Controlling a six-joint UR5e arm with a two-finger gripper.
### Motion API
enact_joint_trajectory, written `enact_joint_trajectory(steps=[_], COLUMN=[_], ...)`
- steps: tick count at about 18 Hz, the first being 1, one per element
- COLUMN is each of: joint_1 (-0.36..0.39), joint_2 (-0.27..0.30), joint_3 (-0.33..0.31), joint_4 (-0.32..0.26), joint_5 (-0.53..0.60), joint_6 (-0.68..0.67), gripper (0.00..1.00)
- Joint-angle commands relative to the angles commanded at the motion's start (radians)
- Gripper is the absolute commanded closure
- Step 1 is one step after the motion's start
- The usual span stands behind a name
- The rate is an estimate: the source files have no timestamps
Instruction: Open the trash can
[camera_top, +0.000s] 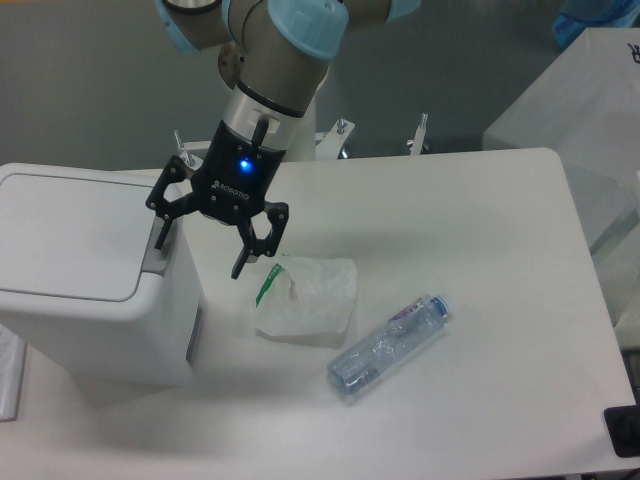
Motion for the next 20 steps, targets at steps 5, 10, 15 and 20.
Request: enact_joint_trajectory(steps=[5,10,15,20], joint_1=[0.0,-0.002,-0.002,0.005], joint_2=[0.0,-0.002,0.0,-0.003], joint_3=[-0.003,-0.003,0.003,0.049], joint_4=[0.002,0.002,-0.002,0.006], joint_5=[0.034,0.034,0.032,0.032], joint_6=[0.0,0.0,-0.002,-0.002], gripper=[0.0,0.0,0.0,0.0])
